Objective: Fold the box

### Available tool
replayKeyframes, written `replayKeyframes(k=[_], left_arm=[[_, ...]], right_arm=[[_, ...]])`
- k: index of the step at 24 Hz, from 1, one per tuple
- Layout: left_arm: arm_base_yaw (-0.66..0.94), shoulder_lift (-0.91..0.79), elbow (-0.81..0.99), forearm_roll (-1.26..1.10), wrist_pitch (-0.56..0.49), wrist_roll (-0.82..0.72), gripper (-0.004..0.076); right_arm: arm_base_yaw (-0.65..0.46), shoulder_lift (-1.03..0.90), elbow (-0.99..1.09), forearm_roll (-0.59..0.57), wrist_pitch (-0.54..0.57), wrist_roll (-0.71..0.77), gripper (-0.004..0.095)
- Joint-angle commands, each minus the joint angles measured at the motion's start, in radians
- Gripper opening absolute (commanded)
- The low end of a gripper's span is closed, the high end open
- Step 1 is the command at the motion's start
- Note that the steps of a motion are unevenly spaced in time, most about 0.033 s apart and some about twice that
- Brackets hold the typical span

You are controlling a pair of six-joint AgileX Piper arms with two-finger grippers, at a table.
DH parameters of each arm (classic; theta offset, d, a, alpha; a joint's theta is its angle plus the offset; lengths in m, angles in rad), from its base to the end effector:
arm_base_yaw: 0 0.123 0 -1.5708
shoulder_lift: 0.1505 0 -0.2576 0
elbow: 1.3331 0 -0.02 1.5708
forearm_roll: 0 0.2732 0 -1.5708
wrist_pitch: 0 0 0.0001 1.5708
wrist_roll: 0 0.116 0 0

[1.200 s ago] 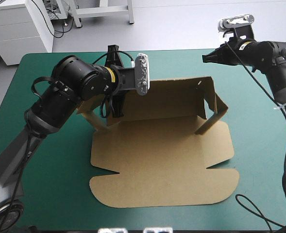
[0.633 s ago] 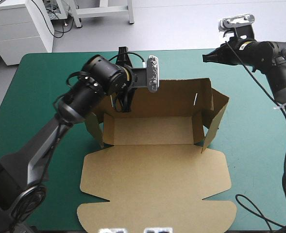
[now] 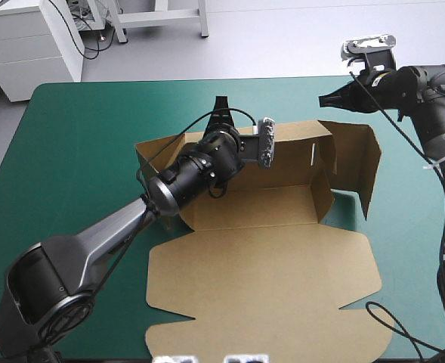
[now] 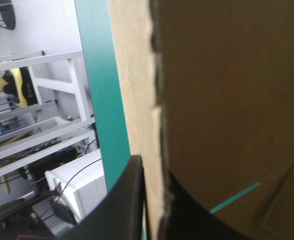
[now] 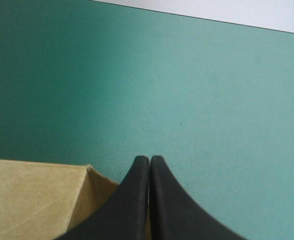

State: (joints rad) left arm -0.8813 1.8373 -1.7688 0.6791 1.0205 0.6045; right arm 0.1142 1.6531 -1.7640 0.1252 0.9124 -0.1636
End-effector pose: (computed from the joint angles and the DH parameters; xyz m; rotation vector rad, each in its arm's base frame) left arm 0.3273 -0.2993 0.3078 1.7903 1.6071 0.7456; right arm 0.4068 0.0582 0.3717 -0.2802 2.2630 0.1272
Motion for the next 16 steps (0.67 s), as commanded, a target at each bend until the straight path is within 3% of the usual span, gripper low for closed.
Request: replayKeyframes(k=[1,6,16], left_arm=[[-0.068,-0.042,0.048,0.108,-0.029,-0.158,-0.0008],[-0.195,-0.052,0.120,0.271,-0.031,-0.356,-0.0008],[-0.232,-0.068,0.120,0.273,-0.011,-0.409,-0.0008]], right_arm=[[-0.002,-0.042,-0.024,-0.016,-0.024,0.007,0.0000],[-0.006,-0.042,-0.017,-0.038,0.001,0.007,0.0000],[-0.122,-0.040,-0.017,-0.002,0.107,-0.006,0.0000]])
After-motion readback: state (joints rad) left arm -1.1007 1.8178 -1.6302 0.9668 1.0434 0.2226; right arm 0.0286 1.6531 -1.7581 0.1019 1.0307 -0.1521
